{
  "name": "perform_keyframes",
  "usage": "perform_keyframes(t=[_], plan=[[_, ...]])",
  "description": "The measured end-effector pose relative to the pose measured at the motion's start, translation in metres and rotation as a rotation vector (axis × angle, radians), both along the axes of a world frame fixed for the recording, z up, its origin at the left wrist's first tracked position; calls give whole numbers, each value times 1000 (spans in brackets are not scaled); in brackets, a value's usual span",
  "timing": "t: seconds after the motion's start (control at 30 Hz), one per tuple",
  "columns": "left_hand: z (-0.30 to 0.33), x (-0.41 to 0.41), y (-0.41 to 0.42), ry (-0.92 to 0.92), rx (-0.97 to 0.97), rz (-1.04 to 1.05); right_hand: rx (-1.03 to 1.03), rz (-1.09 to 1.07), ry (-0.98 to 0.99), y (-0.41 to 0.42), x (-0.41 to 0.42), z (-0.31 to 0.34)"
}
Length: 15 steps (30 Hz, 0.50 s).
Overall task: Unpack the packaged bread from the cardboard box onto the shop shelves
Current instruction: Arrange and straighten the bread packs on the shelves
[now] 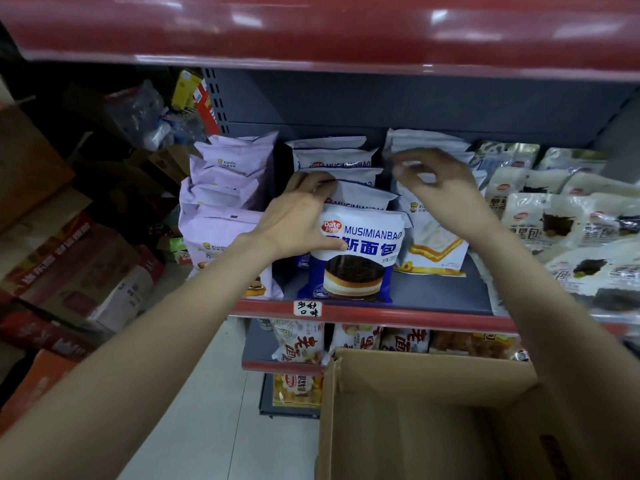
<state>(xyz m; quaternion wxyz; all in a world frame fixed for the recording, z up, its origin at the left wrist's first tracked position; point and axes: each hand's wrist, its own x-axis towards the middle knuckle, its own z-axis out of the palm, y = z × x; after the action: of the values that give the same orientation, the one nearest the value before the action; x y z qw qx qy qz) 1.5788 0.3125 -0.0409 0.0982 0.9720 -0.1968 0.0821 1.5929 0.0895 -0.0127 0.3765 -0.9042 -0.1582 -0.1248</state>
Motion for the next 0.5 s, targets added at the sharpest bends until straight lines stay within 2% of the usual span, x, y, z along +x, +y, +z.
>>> perform_keyframes(t=[0.1, 0.2, 0.33, 0.5], plan=[[-5, -2, -5, 58, -32, -16, 152, -34, 107, -9, -47, -28], [-3, -4, -6, 156, -3, -1, 175, -106, 201, 4, -76, -67], [5, -7, -12, 188, 127, 26, 131, -128, 179, 31, -76, -102], [7, -5, -10, 90, 360, 44, 192, -157, 183, 52, -64, -108]])
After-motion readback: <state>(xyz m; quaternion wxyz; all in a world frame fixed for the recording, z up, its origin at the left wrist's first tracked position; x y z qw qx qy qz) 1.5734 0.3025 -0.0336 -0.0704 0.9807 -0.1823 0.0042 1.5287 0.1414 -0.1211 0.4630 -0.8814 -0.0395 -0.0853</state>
